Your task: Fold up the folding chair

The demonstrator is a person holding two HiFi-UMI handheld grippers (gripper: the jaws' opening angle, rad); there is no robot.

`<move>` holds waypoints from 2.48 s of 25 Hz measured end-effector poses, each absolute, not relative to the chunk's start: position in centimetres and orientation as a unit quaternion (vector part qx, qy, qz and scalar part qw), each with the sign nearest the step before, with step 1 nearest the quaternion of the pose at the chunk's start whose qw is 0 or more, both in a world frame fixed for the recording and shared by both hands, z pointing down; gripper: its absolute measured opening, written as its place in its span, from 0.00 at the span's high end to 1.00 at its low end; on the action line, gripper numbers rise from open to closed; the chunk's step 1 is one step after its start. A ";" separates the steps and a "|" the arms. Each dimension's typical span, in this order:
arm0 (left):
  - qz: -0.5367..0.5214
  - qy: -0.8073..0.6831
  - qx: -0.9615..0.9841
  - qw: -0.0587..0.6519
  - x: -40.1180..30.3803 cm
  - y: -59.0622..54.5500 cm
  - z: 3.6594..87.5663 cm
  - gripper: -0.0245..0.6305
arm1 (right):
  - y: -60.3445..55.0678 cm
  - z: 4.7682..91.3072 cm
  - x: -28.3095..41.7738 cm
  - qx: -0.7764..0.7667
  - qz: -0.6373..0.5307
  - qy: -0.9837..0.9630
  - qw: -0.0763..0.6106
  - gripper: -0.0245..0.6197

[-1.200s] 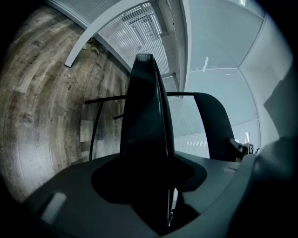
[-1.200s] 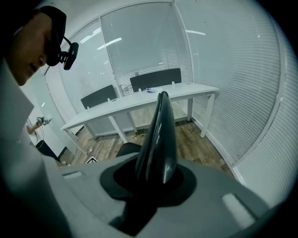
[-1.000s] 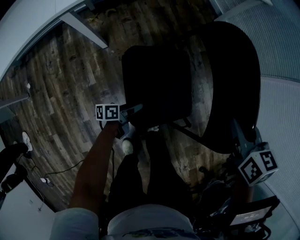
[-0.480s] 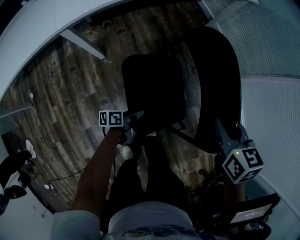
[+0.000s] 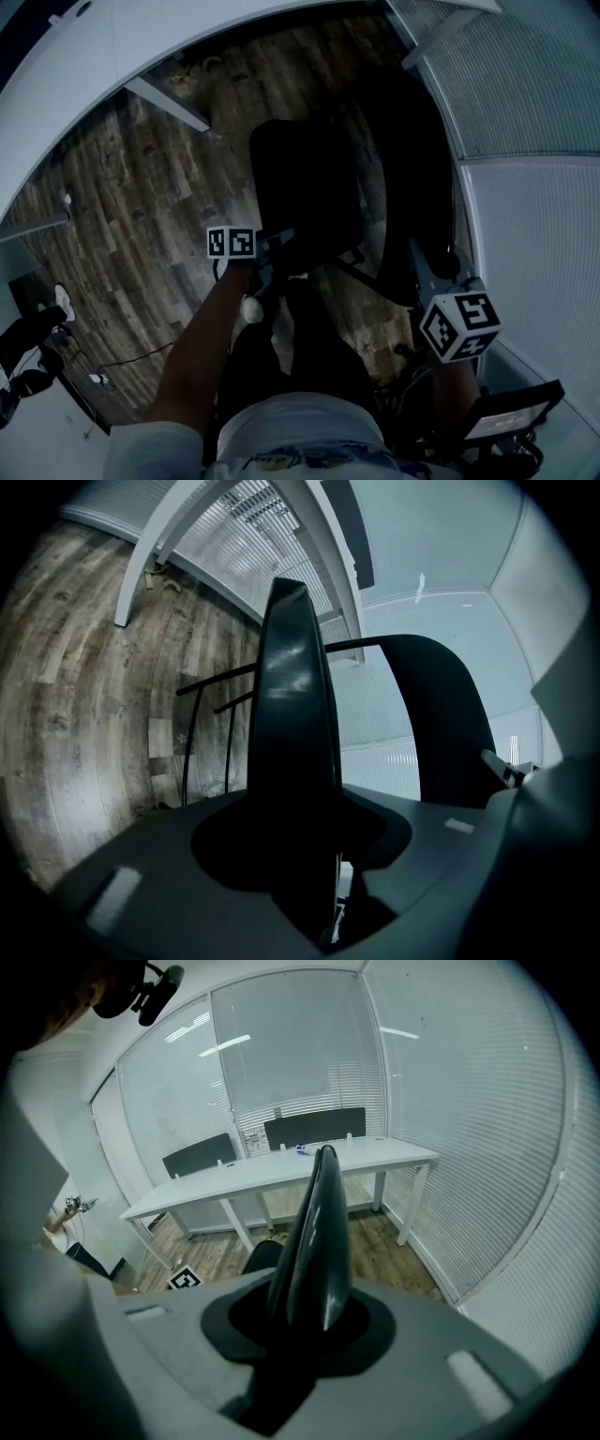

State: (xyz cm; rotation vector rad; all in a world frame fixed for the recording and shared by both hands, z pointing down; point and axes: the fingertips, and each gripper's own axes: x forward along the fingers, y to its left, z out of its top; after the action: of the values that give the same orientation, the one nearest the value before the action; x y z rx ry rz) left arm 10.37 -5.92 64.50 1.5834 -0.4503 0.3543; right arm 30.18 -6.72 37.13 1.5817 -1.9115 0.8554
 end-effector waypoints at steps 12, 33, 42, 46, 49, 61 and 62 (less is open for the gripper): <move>0.187 -0.206 0.696 0.662 14.1 -5.2 62.2 0.70 | -6.0 36.7 30.0 0.587 0.312 -0.701 0.261 0.84; 0.228 -0.230 0.691 0.647 19.5 -4.7 59.4 0.73 | -5.6 35.3 28.3 0.596 0.307 -0.695 0.260 0.84; 0.236 -0.250 0.689 0.638 22.1 -4.8 58.5 0.74 | -5.5 34.9 28.3 0.597 0.309 -0.695 0.255 0.84; 0.243 -0.253 0.685 0.639 22.8 -4.9 58.1 0.74 | -5.7 34.7 27.6 0.599 0.308 -0.693 0.257 0.84; 0.239 -0.251 0.684 0.642 23.7 -4.9 57.8 0.74 | -5.8 34.7 27.1 0.599 0.302 -0.694 0.261 0.84; 0.234 -0.274 0.679 0.640 24.4 -5.2 56.4 0.76 | -6.4 33.7 25.9 0.591 0.299 -0.702 0.261 0.85; 0.241 -0.279 0.676 0.638 24.0 -5.1 56.2 0.77 | -6.5 33.6 25.6 0.588 0.299 -0.706 0.260 0.85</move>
State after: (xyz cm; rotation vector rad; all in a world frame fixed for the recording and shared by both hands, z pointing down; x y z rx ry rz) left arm 24.04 -5.13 56.17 1.5438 -0.6375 0.5497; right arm 25.60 -6.48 33.57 1.5911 -1.9106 0.8089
